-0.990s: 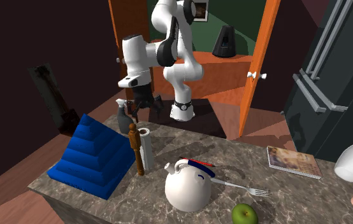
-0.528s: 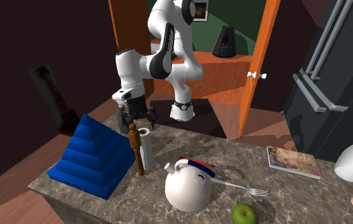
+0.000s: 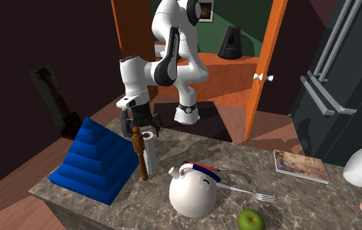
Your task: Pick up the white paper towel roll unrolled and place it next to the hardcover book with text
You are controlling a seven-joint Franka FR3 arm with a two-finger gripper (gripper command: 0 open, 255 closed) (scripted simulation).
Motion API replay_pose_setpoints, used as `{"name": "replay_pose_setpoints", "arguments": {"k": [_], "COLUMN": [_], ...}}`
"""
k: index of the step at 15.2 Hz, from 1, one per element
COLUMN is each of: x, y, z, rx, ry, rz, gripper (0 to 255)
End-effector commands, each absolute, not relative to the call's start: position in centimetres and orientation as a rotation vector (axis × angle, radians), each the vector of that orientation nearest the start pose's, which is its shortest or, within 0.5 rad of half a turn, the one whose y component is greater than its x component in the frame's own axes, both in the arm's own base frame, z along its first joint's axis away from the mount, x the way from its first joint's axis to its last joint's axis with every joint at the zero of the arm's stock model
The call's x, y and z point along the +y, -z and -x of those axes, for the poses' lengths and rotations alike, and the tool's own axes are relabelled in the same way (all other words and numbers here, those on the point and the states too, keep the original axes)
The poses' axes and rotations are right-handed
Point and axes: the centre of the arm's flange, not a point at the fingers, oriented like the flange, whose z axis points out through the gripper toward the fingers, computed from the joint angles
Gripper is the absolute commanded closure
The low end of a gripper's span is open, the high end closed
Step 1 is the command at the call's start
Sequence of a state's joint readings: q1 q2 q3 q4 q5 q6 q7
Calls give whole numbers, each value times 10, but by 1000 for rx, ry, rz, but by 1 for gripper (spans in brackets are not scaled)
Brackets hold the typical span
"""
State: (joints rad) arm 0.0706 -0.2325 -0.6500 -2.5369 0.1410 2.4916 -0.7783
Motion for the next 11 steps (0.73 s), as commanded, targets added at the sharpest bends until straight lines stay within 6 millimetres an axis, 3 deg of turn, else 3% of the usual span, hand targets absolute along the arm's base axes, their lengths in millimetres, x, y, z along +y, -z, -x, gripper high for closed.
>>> {"name": "replay_pose_setpoints", "arguments": {"k": [1,3,4,11], "x": [-248,-248,-248,-247], "y": [-353,-353,-353,-354], "z": [-383,-383,-383,-383], "rx": [-144,-144,-144,-144], "ry": [378,378,378,378], "rz": [3016,3016,3016,3016], "gripper": [0,0,255,255]}}
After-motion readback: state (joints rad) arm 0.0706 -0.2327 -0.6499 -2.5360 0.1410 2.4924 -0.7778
